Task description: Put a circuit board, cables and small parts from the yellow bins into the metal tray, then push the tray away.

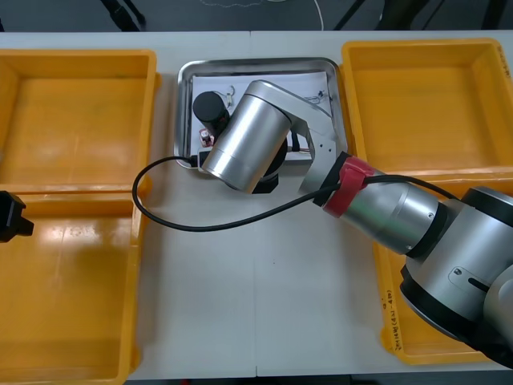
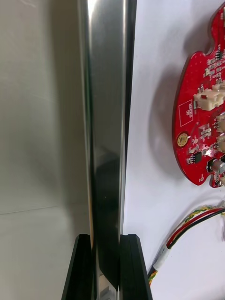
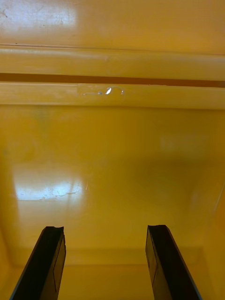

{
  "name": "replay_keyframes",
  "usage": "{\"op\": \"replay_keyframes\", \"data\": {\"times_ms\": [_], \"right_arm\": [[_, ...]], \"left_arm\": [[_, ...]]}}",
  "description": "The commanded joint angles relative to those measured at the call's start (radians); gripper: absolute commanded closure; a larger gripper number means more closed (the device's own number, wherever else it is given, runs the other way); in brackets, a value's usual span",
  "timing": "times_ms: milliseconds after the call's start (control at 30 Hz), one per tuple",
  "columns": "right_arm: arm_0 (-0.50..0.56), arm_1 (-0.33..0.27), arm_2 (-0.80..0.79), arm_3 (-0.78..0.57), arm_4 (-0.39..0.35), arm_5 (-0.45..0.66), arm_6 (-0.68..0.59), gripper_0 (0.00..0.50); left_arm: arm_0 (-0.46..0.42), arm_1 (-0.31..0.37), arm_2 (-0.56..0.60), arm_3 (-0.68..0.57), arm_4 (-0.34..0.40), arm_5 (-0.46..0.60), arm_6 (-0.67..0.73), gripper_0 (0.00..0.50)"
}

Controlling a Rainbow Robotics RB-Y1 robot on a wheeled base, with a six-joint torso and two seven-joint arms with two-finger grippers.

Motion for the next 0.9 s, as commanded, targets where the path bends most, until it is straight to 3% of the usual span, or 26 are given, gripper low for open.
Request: {"op": "replay_keyframes", "data": {"times_ms": [33,900], "right_arm": [[-0.076,0.020,-0.031,0.025,0.007,-0.028,0.038,0.500],[-0.153,0.020,-0.031,0.135,-0.030,-0.178,0.079,0.500]], "left_arm": [[0.024,0.045,0.029,-0.006,-0.003,0.006,-0.091,0.000],[0.024,0.045,0.029,-0.006,-0.003,0.006,-0.091,0.000]]}}
